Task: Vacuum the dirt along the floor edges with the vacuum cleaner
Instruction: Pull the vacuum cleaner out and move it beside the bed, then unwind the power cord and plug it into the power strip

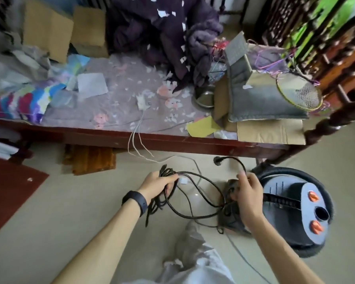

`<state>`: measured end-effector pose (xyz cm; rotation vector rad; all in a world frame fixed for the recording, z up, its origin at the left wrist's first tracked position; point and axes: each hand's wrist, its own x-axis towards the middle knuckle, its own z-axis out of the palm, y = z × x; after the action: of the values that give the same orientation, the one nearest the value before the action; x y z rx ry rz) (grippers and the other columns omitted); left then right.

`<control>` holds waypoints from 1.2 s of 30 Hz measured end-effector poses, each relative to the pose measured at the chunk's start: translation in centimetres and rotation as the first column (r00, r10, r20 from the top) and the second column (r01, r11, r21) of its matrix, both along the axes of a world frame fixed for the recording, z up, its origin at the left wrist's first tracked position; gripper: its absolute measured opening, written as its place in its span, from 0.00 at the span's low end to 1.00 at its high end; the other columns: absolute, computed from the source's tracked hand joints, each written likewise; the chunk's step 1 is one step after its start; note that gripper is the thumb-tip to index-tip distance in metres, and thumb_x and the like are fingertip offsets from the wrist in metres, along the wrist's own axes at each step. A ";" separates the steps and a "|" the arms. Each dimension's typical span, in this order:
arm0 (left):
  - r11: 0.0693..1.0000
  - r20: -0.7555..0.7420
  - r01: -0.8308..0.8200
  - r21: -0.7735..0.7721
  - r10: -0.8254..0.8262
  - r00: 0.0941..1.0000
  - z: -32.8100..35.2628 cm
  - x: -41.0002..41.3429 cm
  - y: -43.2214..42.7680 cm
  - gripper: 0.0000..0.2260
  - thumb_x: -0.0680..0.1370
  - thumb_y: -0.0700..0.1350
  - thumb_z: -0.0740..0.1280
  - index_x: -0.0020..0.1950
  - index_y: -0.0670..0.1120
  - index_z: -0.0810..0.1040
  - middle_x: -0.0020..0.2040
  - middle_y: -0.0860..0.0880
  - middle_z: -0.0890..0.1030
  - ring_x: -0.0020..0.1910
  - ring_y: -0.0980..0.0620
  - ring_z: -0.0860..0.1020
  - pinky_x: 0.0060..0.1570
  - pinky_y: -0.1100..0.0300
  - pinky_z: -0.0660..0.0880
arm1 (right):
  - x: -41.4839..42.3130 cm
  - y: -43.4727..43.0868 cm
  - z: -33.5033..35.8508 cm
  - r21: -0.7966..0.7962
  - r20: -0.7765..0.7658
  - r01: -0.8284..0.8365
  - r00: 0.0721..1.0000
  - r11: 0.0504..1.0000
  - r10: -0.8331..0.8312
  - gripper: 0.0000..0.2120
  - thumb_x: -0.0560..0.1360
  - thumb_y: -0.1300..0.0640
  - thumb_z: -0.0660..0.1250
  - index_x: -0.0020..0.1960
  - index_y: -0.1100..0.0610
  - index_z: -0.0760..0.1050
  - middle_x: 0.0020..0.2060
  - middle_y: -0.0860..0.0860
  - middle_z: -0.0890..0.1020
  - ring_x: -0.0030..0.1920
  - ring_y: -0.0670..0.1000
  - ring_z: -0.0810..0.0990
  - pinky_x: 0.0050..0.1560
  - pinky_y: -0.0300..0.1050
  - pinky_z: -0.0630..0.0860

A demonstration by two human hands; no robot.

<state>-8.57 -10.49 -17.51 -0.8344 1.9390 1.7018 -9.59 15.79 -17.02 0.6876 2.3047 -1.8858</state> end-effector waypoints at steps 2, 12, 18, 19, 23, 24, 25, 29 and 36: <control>0.998 -0.003 -0.032 -0.053 0.032 0.999 -0.1 -1.5 -0.8 0.14 0.75 0.47 0.74 0.33 0.45 0.75 0.26 0.49 0.74 0.24 0.52 0.71 0.25 0.66 0.68 | -2.8 1.6 0.3 -0.036 0.014 0.173 0.985 0.984 -0.173 0.18 0.82 0.46 0.66 0.41 0.55 0.67 0.33 0.53 0.67 0.33 0.52 0.67 0.34 0.46 0.68; 0.850 0.058 0.369 -0.376 -0.376 0.925 -3.5 -9.2 -0.6 0.16 0.68 0.58 0.77 0.50 0.51 0.82 0.44 0.58 0.84 0.47 0.55 0.81 0.44 0.61 0.74 | -5.2 6.1 -6.4 0.246 0.284 -0.022 0.957 0.969 -0.050 0.26 0.81 0.40 0.65 0.37 0.61 0.78 0.28 0.51 0.80 0.33 0.50 0.77 0.38 0.46 0.72; 0.698 0.033 0.614 -0.370 -0.650 0.759 -6.9 -16.2 3.0 0.21 0.72 0.59 0.73 0.62 0.53 0.78 0.53 0.58 0.83 0.53 0.55 0.80 0.50 0.59 0.74 | 1.1 2.7 -15.6 0.082 0.657 0.129 0.738 0.988 -0.151 0.20 0.84 0.53 0.63 0.34 0.57 0.75 0.30 0.53 0.79 0.28 0.54 0.74 0.26 0.40 0.68; 0.662 0.028 0.652 -0.370 -0.694 0.720 -7.9 -17.2 3.6 0.20 0.72 0.59 0.73 0.62 0.54 0.78 0.53 0.59 0.82 0.53 0.55 0.80 0.50 0.59 0.74 | 1.9 1.6 -16.9 0.073 0.678 0.179 0.712 0.981 -0.181 0.21 0.84 0.54 0.62 0.33 0.57 0.75 0.30 0.53 0.79 0.28 0.53 0.73 0.27 0.40 0.68; 0.372 0.064 0.804 -0.463 -0.891 0.449 -13.7 -19.3 4.4 0.19 0.75 0.57 0.71 0.62 0.52 0.77 0.54 0.57 0.81 0.54 0.52 0.79 0.53 0.58 0.75 | 3.9 -3.5 -22.1 0.077 0.748 0.356 0.597 0.931 -0.290 0.17 0.83 0.57 0.62 0.36 0.58 0.74 0.28 0.53 0.76 0.28 0.53 0.72 0.30 0.41 0.67; 0.280 0.102 0.836 -0.472 -0.924 0.368 -15.9 -19.5 4.3 0.19 0.75 0.58 0.70 0.63 0.53 0.76 0.55 0.54 0.82 0.54 0.49 0.80 0.52 0.56 0.76 | 4.0 -4.9 -23.8 0.073 0.756 0.390 0.578 0.918 -0.306 0.16 0.83 0.57 0.63 0.36 0.58 0.74 0.27 0.51 0.75 0.28 0.52 0.71 0.29 0.41 0.67; 0.212 0.135 0.859 -0.466 -0.943 0.305 -18.4 -19.7 3.9 0.18 0.75 0.59 0.68 0.63 0.54 0.76 0.55 0.52 0.83 0.55 0.46 0.80 0.52 0.55 0.77 | 3.8 -6.2 -25.8 0.073 0.758 0.417 0.567 0.906 -0.323 0.16 0.83 0.55 0.64 0.37 0.57 0.74 0.26 0.49 0.74 0.27 0.50 0.71 0.29 0.40 0.66; 0.049 0.209 0.923 -0.383 -0.968 0.138 -29.7 -19.1 1.9 0.19 0.77 0.56 0.67 0.67 0.51 0.74 0.64 0.50 0.78 0.63 0.46 0.76 0.59 0.55 0.73 | 3.0 -10.5 -35.4 0.067 0.786 0.470 0.519 0.880 -0.337 0.15 0.83 0.53 0.68 0.39 0.58 0.76 0.25 0.49 0.78 0.31 0.51 0.75 0.34 0.43 0.68; 0.132 0.164 0.914 -0.385 -0.964 0.208 -48.6 -19.8 0.0 0.17 0.78 0.56 0.67 0.65 0.53 0.75 0.59 0.50 0.81 0.59 0.46 0.78 0.53 0.61 0.72 | -0.2 -14.7 -51.2 0.039 0.779 0.309 0.586 0.950 -0.223 0.18 0.84 0.43 0.63 0.43 0.53 0.81 0.37 0.48 0.86 0.42 0.52 0.84 0.43 0.43 0.73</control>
<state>-28.32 -10.47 -66.15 0.5128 2.1140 0.5009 -9.80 1.10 -68.27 1.5415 1.5733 -1.3286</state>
